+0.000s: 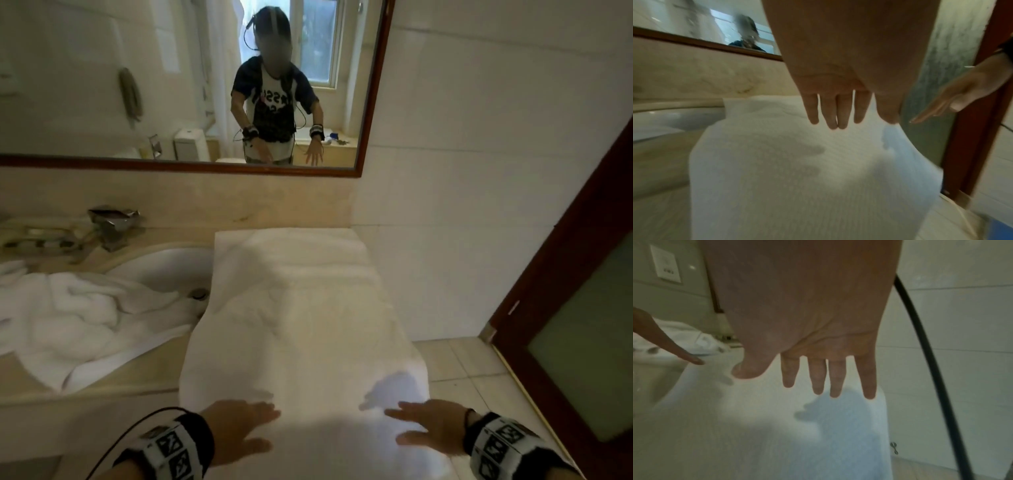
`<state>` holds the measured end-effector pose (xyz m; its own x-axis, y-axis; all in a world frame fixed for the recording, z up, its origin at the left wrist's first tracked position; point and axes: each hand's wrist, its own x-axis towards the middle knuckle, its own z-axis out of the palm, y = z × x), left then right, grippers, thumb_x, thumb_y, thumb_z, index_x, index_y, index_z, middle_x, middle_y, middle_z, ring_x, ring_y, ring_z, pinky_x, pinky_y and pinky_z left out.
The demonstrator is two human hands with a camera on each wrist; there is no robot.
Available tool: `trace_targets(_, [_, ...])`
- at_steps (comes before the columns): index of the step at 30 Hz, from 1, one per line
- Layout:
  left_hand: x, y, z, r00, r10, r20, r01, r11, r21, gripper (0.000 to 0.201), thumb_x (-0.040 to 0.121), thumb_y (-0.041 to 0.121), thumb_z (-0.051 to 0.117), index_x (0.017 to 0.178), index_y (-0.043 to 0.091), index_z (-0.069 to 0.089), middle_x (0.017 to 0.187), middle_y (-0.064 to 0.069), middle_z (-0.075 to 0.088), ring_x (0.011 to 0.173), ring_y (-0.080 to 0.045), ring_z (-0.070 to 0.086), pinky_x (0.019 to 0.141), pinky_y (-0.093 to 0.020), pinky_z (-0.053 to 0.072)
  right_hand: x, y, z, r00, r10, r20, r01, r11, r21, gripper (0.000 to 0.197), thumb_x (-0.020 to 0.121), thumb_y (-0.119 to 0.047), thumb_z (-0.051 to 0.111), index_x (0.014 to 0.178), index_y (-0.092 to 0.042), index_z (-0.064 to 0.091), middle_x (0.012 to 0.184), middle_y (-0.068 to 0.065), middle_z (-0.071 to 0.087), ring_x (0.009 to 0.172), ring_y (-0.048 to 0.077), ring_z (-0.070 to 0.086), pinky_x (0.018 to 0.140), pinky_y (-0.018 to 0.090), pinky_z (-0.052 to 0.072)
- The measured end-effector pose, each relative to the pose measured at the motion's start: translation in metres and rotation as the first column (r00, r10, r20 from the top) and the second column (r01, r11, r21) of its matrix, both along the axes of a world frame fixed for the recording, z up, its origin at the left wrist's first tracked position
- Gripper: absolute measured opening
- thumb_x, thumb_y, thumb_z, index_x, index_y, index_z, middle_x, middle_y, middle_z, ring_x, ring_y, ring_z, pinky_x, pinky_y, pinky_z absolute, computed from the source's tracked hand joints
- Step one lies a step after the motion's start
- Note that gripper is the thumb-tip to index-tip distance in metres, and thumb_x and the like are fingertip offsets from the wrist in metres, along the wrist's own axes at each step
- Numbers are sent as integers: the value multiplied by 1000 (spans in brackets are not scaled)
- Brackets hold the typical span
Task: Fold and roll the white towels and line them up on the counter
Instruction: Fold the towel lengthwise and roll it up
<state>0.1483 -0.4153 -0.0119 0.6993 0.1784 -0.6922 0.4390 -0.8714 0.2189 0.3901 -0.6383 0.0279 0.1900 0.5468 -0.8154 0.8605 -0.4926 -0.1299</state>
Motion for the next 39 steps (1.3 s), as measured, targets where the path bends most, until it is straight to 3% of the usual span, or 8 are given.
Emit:
trace_targets(7, [93, 76, 3, 992, 8, 123, -32, 979, 199, 110, 59, 76, -8, 150, 15, -5, 158, 1, -15, 146, -11, -11, 119, -31, 0, 65, 110, -18, 994, 45, 102, -75, 947, 312, 127, 30, -93, -13, 146, -43, 4, 159, -3, -10, 147, 21, -6, 118, 42, 10])
trace_targets(13, [189, 176, -29, 992, 110, 60, -122, 959, 255, 88, 87, 69, 17, 149, 13, -12, 157, -1, -20, 146, -15, -14, 120, -35, -2, 145, 237, -58, 990, 17, 143, -69, 928, 366, 109, 34, -83, -2, 139, -55, -13, 150, -12, -33, 144, 22, -21, 113, 57, 5])
trace_targets(18, [249, 240, -36, 989, 131, 72, -144, 967, 209, 129, 36, 79, -13, 148, 15, -16, 156, 0, -22, 145, -15, -16, 118, -36, -5, 204, 326, -80, 969, 33, 243, -112, 941, 320, 79, 80, -74, 35, 141, -52, -10, 150, -6, -37, 141, 28, -26, 111, 63, 1])
trace_targets(21, [270, 275, -44, 985, 143, 98, -162, 963, 215, 139, 25, 82, -17, 148, 18, -16, 155, -1, -24, 145, -17, -17, 117, -38, -5, 231, 362, -87, 977, 18, 213, -81, 953, 291, 90, 76, -71, 49, 139, -55, -12, 150, -6, -36, 140, 29, -30, 108, 67, -2])
trace_targets(27, [298, 317, -60, 982, 175, 72, -183, 972, 148, 124, 30, 84, 1, 145, 40, -17, 154, -1, -28, 144, -19, -20, 117, -41, -7, 269, 405, -98, 993, -27, 112, 1, 974, 226, 107, 59, -79, 57, 135, -60, -15, 150, -7, -37, 138, 31, -33, 105, 72, -2])
trace_targets(33, [313, 356, -59, 980, 186, 72, -196, 964, 178, 106, 57, 89, 11, 147, 36, -9, 157, 2, -19, 146, -15, -12, 117, -43, -6, 276, 441, -79, 974, -23, 225, -49, 949, 310, 84, 81, -69, 45, 146, -44, -2, 158, 0, -16, 146, 29, -12, 115, 57, 5])
trace_targets(35, [300, 373, -55, 920, 324, 220, -378, 882, 282, 99, 67, 86, 8, 149, 32, -2, 159, 6, -7, 147, -12, -2, 118, -38, -3, 276, 456, -75, 945, -10, 328, -146, 883, 446, 82, 85, -67, 39, 148, -36, -3, 157, 0, -19, 146, 24, -11, 118, 49, 2])
trace_targets(39, [260, 403, -56, 632, 630, 451, -775, 505, 380, 74, 93, 59, 27, 150, 19, 4, 157, -7, 12, 143, -23, 18, 116, -37, 21, 280, 465, -93, 962, 8, 274, -116, 918, 380, 88, 80, -73, 39, 144, -43, -14, 149, -4, -34, 143, 26, -22, 113, 59, -2])
